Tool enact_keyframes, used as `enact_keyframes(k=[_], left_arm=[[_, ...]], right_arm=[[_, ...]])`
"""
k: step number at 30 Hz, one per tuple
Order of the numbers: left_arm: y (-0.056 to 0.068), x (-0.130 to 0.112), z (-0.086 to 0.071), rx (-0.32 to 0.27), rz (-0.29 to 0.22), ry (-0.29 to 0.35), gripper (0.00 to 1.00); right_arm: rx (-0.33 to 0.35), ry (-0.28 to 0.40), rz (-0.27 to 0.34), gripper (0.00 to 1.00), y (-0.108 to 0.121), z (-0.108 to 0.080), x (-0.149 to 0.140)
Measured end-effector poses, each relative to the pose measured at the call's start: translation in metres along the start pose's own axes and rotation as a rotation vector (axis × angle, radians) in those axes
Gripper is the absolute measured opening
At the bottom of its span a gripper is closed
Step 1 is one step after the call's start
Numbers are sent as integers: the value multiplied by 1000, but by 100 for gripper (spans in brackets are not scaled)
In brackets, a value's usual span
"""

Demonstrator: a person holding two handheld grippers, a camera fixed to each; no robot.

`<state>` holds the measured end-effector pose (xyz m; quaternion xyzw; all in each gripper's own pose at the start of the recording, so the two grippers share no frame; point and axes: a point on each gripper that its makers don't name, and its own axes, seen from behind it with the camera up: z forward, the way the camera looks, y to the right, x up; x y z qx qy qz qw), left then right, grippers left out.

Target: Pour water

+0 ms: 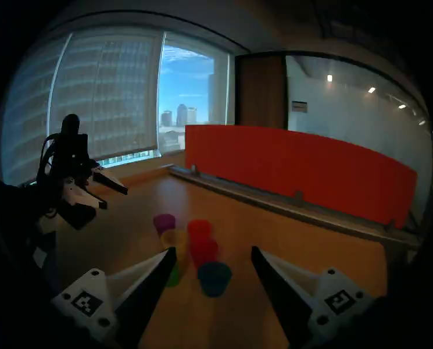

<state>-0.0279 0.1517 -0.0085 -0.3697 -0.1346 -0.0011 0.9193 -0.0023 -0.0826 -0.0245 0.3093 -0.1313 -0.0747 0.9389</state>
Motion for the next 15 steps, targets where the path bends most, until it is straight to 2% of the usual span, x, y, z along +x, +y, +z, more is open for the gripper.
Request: enact_keyframes(k=[15], left_arm=[[4,-60,37,-46,14,-120,99]], right_arm=[[-10,-86,-40,100,4,24,-51]])
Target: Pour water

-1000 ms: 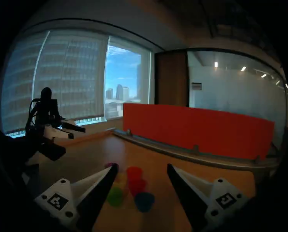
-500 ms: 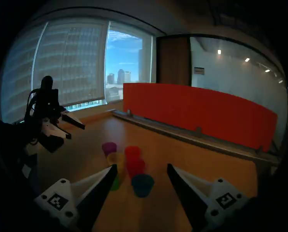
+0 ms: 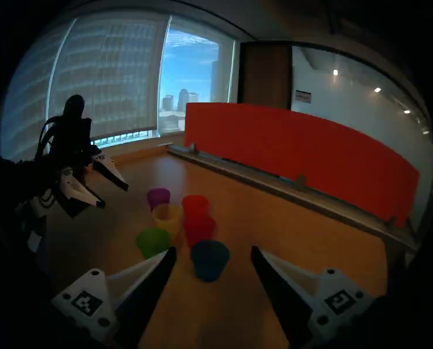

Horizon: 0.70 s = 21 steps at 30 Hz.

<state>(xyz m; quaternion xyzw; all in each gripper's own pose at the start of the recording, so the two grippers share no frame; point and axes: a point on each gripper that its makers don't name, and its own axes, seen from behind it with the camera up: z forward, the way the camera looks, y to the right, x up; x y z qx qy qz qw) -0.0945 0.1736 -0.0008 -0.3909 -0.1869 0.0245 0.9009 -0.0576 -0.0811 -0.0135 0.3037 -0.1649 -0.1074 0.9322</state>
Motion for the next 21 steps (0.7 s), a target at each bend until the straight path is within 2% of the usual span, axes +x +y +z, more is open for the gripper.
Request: enact_keyframes(k=[9,17,21], left_arm=[[4,-34,23,-14,26,-84,98],[9,-52,46,-34,28,-130,98],[10,-59,57,-37,46,-161,98]], right_arm=[[5,-32,13,100,4,14,-16],[12,-50,12,100,6,24,-24],[15,-55,9,100,7,29,-26]])
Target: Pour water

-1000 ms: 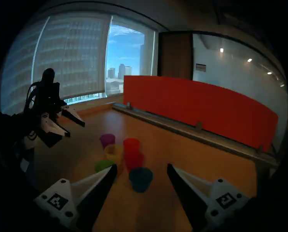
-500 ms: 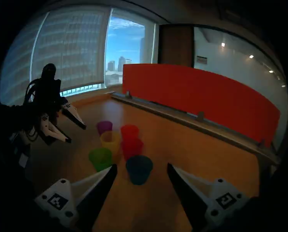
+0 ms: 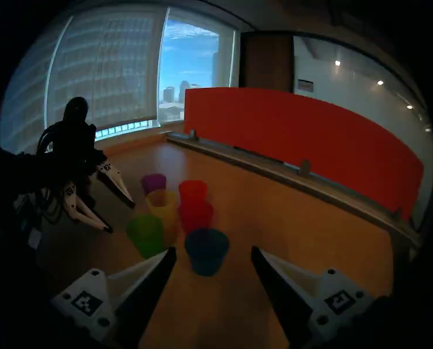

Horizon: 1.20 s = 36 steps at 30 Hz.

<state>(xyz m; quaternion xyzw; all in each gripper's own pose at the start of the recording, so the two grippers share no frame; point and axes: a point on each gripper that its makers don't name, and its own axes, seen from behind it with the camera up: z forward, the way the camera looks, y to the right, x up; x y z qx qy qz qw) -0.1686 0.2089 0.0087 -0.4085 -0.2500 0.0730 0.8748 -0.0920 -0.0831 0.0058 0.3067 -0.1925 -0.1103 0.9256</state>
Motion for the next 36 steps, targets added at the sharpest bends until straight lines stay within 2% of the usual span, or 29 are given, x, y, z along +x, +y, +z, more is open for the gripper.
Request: enact_keyframes(k=[9,21,36], left_arm=[[3,-4,23,-20,19,-47,98],[7,1,48,-38,27,-54,98],[6,6,66,-42,36,-62,99]], right_arm=[[12,-14,-5,100,2,10,-5],[12,-17,7,100,7,14,-7],[10,-19,12,100,11,16,-10]])
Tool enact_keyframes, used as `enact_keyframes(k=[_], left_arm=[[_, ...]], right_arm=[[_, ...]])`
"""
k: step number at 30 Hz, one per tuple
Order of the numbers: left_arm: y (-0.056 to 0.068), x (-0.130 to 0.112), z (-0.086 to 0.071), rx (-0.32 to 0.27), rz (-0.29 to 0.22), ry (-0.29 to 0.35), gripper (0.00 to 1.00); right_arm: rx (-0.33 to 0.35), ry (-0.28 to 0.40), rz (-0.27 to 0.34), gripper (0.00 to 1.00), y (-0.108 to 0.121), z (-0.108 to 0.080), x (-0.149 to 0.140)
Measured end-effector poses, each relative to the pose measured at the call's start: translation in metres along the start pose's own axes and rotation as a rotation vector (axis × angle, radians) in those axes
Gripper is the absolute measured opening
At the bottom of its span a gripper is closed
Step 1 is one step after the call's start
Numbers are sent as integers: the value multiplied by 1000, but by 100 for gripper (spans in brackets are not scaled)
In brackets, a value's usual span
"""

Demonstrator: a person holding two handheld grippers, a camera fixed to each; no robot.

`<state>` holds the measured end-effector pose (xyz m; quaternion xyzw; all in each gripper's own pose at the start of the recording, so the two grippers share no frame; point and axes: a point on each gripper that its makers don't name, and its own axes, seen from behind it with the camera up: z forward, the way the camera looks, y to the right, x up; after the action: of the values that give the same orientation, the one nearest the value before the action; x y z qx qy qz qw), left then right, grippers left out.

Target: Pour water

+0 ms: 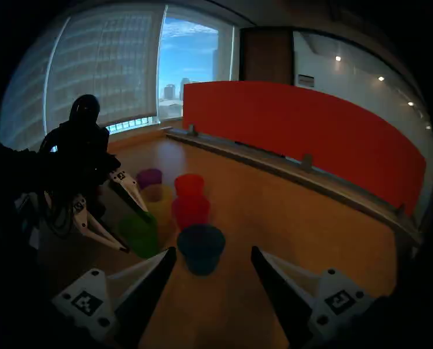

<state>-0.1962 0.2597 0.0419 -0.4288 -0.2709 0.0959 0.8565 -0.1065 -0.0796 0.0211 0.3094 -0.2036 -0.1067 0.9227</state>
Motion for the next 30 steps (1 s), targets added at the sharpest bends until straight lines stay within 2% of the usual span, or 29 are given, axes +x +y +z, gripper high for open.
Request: enact_keyframes(k=[7,11,17,23,30], left_arm=[[-1,-4,4,16,26,-11,97],[0,-3,4,21,30,-3,86],[3,-2,1,15,21,9,86],[8,5,-12,6,12,40,86],[4,16,-37,39,23,80,86]], right_arm=[[-5,2,4,100,3,-2,0],[-8,3,5,100,4,-4,0],[-10,6,6,100,4,-5,1],[-14,3,7,100,4,-5,1],[-17,4,10,100,5,-3,2]])
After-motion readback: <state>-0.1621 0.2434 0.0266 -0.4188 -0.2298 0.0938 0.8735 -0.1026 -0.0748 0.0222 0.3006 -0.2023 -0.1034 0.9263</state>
